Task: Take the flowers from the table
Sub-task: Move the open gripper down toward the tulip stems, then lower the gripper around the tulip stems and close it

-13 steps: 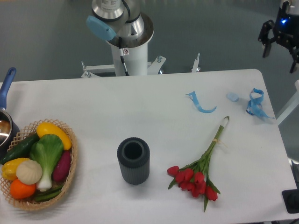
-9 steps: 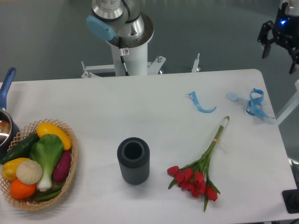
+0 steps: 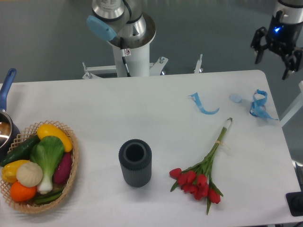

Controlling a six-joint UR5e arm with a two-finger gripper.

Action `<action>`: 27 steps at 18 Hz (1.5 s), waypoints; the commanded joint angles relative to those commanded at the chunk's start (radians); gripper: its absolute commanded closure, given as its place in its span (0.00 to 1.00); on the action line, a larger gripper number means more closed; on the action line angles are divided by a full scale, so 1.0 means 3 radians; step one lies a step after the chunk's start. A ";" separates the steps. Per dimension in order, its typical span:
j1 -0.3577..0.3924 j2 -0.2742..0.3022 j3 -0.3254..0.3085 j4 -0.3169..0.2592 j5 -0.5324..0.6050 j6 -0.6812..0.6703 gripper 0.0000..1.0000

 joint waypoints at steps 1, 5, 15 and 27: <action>-0.0021 -0.0015 -0.0102 0.0046 0.0000 -0.0072 0.00; -0.0087 -0.0097 -0.0292 0.0159 0.0005 -0.0114 0.00; -0.0517 -0.0654 -0.0384 0.0747 -0.0026 -0.0927 0.00; -0.0691 -0.1017 -0.0359 0.1028 -0.0199 -0.1162 0.00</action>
